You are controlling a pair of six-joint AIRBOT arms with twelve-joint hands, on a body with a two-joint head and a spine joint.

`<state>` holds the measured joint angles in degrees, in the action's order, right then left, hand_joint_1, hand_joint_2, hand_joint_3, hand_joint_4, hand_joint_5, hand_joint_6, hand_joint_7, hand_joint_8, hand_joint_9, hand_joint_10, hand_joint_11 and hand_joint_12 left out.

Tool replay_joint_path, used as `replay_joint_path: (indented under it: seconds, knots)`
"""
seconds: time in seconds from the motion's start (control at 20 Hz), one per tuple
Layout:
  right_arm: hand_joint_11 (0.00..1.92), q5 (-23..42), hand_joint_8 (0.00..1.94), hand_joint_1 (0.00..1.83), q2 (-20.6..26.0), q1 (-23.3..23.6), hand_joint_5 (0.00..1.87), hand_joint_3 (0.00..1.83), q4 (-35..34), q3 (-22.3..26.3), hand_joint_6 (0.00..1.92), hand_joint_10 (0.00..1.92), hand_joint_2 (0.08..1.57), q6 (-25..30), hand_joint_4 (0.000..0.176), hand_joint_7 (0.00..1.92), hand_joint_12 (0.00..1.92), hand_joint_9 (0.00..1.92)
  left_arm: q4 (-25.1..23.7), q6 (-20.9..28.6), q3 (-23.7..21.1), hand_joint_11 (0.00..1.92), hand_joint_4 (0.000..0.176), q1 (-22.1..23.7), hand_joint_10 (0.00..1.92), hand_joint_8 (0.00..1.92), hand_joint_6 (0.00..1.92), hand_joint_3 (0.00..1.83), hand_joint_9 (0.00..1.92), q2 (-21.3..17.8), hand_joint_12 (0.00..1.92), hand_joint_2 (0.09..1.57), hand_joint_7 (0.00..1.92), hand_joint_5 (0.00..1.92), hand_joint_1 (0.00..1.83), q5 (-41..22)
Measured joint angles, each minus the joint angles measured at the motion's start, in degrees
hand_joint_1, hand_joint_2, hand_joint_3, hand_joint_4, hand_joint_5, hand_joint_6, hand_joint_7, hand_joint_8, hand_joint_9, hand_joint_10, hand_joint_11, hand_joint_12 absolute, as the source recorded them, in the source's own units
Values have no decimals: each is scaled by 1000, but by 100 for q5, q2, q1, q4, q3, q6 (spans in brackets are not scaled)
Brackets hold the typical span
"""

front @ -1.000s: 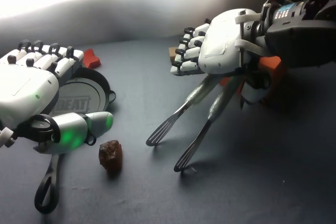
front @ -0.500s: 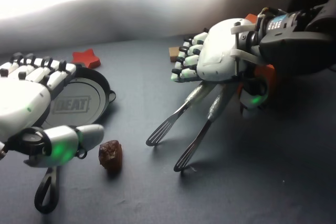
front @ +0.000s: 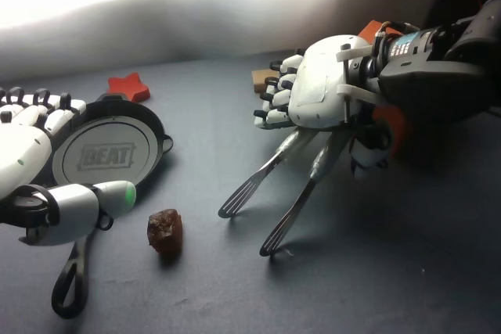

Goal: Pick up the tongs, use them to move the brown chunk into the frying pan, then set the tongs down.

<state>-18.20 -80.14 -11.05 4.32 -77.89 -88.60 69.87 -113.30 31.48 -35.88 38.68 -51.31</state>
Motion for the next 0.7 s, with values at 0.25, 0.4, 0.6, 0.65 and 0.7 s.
replay_joint_path:
  seconds: [0.25,0.4,0.6,0.65,0.7]
  knots:
    - [0,20,35,904,-4,0,460,41,0,0,63,70,1000,2,0,529,1266,481,-57,48,4,0,0,101,4,2,4,2,15,0,87,1199,25,11,0,-22]
    - [141,7,15,833,-11,4,694,42,0,0,59,69,1153,4,0,757,1318,690,-35,37,4,0,0,101,2,0,2,1,18,2,151,1197,25,14,0,-17]
    - [434,-28,43,1038,-11,7,910,10,-2,2,95,153,1156,4,0,1013,1354,946,-39,42,59,0,0,101,4,4,1,2,19,4,118,1202,21,2,0,-15]
    - [488,-31,30,1109,-11,7,877,34,-2,2,921,169,1152,7,0,1058,1351,1001,-39,42,66,0,0,101,6,7,3,3,24,4,119,1205,29,8,0,-24]
    - [497,-37,30,1114,-11,7,836,21,-4,4,1147,179,1178,9,0,1086,1372,1027,-42,42,66,0,0,101,7,8,4,3,26,4,120,1205,32,9,0,-28]
